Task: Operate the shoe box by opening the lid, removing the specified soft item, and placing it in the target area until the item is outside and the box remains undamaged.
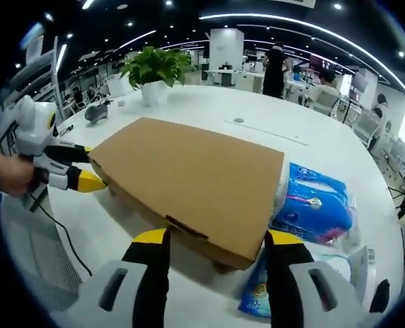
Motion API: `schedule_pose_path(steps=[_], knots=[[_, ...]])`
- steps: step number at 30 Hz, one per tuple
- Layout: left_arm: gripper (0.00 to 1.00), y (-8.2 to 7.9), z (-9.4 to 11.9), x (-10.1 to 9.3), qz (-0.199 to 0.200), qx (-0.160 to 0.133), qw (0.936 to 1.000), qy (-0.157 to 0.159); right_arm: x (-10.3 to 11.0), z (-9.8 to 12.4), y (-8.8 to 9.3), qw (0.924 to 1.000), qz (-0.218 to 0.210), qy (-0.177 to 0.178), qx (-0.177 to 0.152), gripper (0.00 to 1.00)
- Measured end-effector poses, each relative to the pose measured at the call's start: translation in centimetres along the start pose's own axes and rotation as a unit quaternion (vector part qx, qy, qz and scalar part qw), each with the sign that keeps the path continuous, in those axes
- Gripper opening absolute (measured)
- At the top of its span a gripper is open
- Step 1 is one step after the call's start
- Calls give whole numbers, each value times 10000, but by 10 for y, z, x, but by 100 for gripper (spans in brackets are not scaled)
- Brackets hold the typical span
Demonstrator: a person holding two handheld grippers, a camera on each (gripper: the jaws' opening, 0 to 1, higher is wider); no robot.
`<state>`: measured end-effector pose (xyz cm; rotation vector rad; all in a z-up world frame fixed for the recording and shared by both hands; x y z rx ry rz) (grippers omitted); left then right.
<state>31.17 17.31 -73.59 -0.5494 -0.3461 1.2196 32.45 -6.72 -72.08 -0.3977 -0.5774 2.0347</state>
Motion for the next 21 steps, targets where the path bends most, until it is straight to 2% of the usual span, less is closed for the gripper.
schedule_pose_path(steps=[3, 6, 13, 15, 17, 18, 19, 21], knots=[[52, -1, 6, 1, -26, -57, 10000, -4, 0, 4, -2, 10000, 13, 23, -41, 54], [55, -3, 12, 1, 37, -145, 9999, 79, -1, 9, -4, 9999, 12, 29, -97, 55], [58, -6, 24, -5, 300, -361, 9986, 229, -3, 19, -2, 9998, -59, 56, -207, 55], [59, -8, 29, -8, 509, -408, 9972, 362, 0, 24, -3, 9996, -34, -9, -286, 55], [63, -17, 38, -10, 970, -595, 9915, 629, 4, 31, -8, 9988, 15, -115, -481, 56], [65, -21, 42, -10, 1053, -683, 9898, 676, 4, 34, -9, 9986, 34, -121, -510, 57], [66, -26, 49, -10, 1011, -819, 9890, 698, 4, 39, -12, 9981, 61, -142, -590, 58], [67, -30, 58, -13, 878, -898, 9896, 702, 5, 48, -18, 9970, 42, -203, -747, 61]])
Point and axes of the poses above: the point that each gripper's makers call its tool centre point, and the gripper's own axes: z roughly backward along the fingers, x roughly to its left, y roughly out of its underside, the point moved 3 cm from there along z, roughly backward along the fingers, and after that the axes turned 15 degrees about x, right-handed, at the moved point
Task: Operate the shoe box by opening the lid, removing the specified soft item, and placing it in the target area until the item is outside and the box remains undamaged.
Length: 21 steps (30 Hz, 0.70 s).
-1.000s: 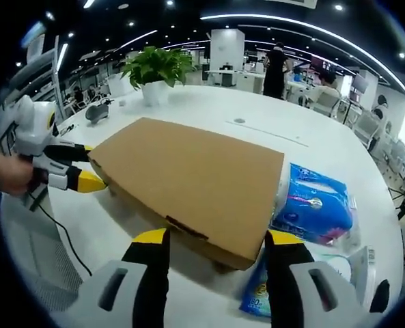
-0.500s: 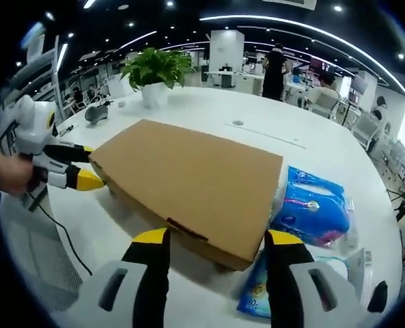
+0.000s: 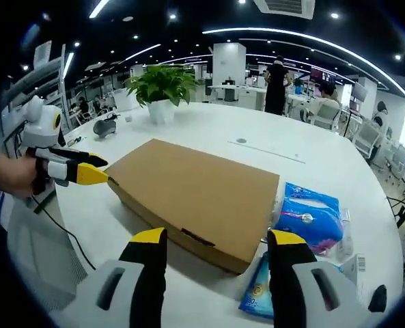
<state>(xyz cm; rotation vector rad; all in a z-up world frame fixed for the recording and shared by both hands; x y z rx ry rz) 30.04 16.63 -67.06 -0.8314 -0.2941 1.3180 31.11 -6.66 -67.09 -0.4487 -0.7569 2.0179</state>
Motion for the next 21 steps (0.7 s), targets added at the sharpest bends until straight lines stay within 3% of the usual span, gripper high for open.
schedule_pose_path(steps=[5, 10, 11, 15, 17, 18, 21], knots=[[72, -8, 24, -14, -519, -158, 9981, 287, 5, 28, -18, 9994, 21, -166, -294, 64], [75, -16, 55, -15, -479, -432, 9972, 378, 9, 55, -35, 9973, 109, -330, -652, 67], [74, -18, 61, -19, -472, -493, 9961, 561, 10, 61, -39, 9962, 54, -410, -769, 67], [79, -21, 73, -21, -872, -344, 9939, 581, 10, 77, -46, 9941, -31, -524, -949, 71], [82, -32, 85, -25, -814, -515, 9936, 595, 10, 85, -48, 9935, 1, -511, -1021, 74], [83, -41, 93, -25, -600, -740, 9933, 651, 10, 90, -50, 9928, 45, -520, -1077, 75], [84, -54, 111, -29, -473, -1252, 9888, 664, 7, 101, -51, 9920, 142, -395, -1193, 77]])
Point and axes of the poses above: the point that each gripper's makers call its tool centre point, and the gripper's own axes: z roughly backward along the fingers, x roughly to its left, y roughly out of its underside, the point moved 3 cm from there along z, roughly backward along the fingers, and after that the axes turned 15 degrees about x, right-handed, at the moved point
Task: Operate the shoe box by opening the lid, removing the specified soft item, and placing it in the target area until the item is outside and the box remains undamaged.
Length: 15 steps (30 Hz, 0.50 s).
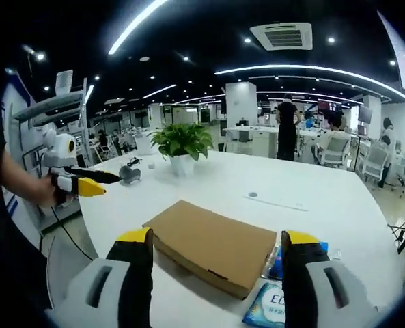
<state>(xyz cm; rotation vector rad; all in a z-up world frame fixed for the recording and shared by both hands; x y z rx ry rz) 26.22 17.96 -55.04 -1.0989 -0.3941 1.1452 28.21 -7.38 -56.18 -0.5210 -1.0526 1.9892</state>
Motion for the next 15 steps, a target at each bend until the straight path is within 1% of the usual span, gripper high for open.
schedule_pose_path(steps=[1, 2, 3, 4, 6, 7, 8, 10, 11, 12, 13, 15], knots=[[85, -4, 6, 2, 84, -198, 9998, -29, -3, 8, -2, 9999, 62, 101, -82, 77], [86, -5, 9, 4, 237, -286, 9993, -46, -6, 12, -5, 9996, 142, 201, -171, 77], [88, -5, 12, 5, 398, -322, 9987, -46, -8, 19, -5, 9992, 179, 268, -232, 77], [92, -3, 14, 4, 469, -289, 9985, -15, -9, 24, -6, 9989, 198, 320, -284, 78], [98, 5, 19, 4, 407, -233, 9989, -27, -14, 36, -6, 9976, 219, 480, -456, 81], [99, 8, 21, 3, 380, -229, 9990, -45, -15, 40, -6, 9969, 237, 507, -560, 82], [99, 13, 25, 1, 241, -227, 9994, -53, -16, 46, -5, 9957, 318, 570, -651, 83], [98, 19, 33, 0, 57, -277, 9996, -80, -16, 52, 1, 9954, 315, 627, -653, 86], [96, 16, 37, 1, -104, -452, 9988, -126, -16, 55, 2, 9950, 334, 643, -683, 88], [91, 18, 43, 2, -148, -510, 9984, -213, -17, 60, 3, 9939, 376, 703, -768, 88], [90, 20, 45, 2, -113, -455, 9987, -219, -17, 64, 2, 9926, 405, 750, -867, 89], [93, 23, 47, 7, -112, -421, 9984, -357, -17, 70, 1, 9895, 527, 823, -1063, 89]])
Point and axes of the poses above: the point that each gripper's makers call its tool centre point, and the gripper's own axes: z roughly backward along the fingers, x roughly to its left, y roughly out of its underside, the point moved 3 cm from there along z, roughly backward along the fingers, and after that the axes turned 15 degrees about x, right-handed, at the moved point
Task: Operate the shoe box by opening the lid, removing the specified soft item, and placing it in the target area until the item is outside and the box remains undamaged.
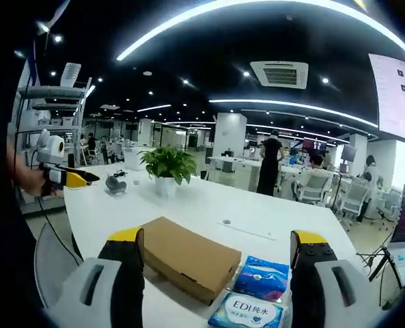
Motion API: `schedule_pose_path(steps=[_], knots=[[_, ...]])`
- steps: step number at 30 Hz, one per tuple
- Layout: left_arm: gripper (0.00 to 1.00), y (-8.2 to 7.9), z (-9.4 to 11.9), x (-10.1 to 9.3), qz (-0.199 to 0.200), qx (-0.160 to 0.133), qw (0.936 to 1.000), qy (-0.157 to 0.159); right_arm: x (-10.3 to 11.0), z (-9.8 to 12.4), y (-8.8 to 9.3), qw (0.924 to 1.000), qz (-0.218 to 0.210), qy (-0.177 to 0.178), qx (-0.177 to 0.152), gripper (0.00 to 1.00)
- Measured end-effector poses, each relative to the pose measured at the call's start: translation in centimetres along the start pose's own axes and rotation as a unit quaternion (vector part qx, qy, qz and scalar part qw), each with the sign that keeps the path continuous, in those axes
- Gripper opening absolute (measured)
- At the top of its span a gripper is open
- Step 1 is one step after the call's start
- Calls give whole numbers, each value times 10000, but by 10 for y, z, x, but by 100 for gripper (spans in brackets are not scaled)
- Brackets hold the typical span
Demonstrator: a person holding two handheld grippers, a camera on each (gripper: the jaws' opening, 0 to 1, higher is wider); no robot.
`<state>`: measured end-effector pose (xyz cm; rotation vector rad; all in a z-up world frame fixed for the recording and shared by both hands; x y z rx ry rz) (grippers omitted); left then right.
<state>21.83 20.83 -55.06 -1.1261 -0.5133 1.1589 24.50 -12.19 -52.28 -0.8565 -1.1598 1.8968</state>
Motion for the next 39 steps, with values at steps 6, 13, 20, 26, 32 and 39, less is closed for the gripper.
schedule_pose_path(steps=[6, 13, 20, 26, 32, 39], knots=[[99, 6, 2, 5, -6, 38, 9999, -141, -2, 3, 6, 9999, -98, 65, 27, 94], [90, 14, 4, 6, -200, 123, 9994, -259, -5, 3, 11, 9997, -67, 215, 135, 90], [93, 19, 3, 7, -139, 292, 9989, -329, -7, 2, 13, 9993, -66, 307, 199, 88], [92, 21, 4, 8, -138, 323, 9988, -329, -8, 2, 12, 9994, -45, 290, 197, 87], [90, 22, 6, 10, -122, 318, 9987, -386, -6, 4, 13, 9993, -12, 289, 230, 86], [83, 33, 3, 13, -154, 565, 9971, -493, -1, 8, 21, 9983, 212, 338, 436, 82]])
Point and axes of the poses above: the point that each gripper's makers call its tool centre point, and the gripper's own axes: z roughly backward along the fingers, x roughly to its left, y roughly out of its underside, the point moved 3 cm from there along z, roughly backward along the fingers, and after that the axes turned 15 degrees about x, right-handed, at the moved point
